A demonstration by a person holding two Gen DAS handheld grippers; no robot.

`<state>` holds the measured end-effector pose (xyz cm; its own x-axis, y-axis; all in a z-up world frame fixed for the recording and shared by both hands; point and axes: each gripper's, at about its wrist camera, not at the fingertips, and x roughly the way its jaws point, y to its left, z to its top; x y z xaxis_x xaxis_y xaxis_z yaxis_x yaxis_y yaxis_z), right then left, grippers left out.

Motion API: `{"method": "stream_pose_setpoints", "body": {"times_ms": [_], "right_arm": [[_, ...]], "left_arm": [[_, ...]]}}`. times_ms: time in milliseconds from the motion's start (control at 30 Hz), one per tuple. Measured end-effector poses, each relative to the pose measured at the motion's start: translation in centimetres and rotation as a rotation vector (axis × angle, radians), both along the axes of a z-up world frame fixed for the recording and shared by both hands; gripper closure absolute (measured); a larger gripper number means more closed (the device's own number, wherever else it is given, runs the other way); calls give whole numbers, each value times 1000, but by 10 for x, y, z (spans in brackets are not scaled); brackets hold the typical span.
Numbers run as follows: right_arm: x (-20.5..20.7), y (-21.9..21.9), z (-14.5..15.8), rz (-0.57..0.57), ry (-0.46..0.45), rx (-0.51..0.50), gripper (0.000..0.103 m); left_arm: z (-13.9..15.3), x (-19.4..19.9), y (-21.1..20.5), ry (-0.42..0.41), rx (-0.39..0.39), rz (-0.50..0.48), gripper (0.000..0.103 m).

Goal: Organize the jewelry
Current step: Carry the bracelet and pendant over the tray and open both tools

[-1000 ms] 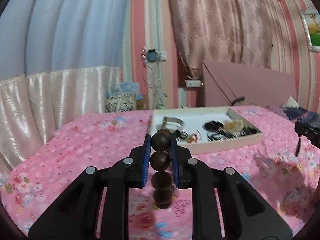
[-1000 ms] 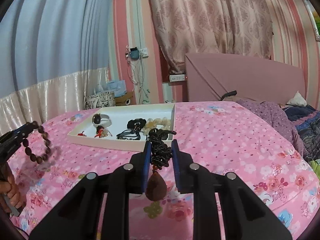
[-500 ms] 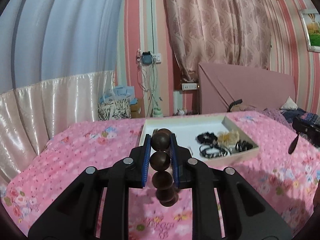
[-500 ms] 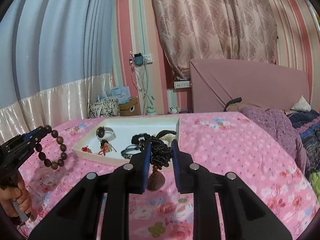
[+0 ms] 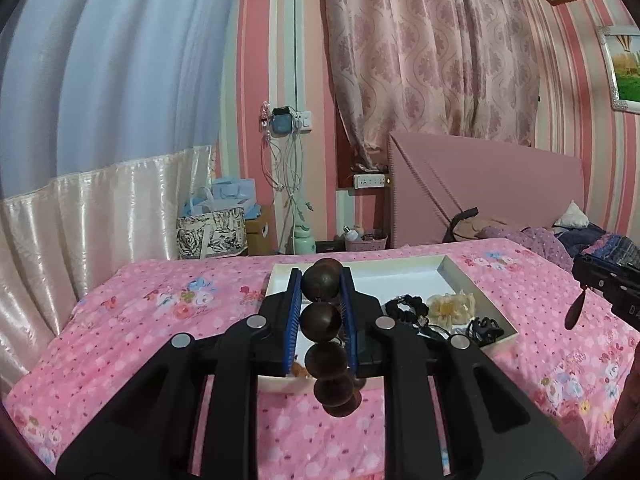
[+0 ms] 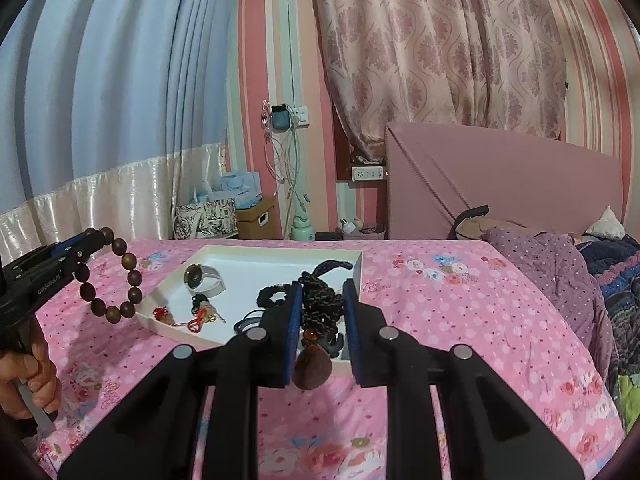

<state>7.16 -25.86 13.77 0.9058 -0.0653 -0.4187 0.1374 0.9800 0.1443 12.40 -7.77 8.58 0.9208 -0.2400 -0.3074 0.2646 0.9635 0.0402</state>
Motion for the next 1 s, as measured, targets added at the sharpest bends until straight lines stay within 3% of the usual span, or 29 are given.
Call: {"method": "stream_pose_setpoints", "body": {"times_ms": [367, 567, 1000], "right_arm": [[87, -4, 0, 45, 70, 45, 82], [142, 3, -5, 77, 126, 20, 82], [238, 14, -57, 111, 335, 22, 82]], "left_arm": [[-2, 73, -13, 63, -3, -34, 86], [-13, 123, -26, 134, 36, 9, 86], [-36, 203, -39, 290, 27, 55, 86]]}}
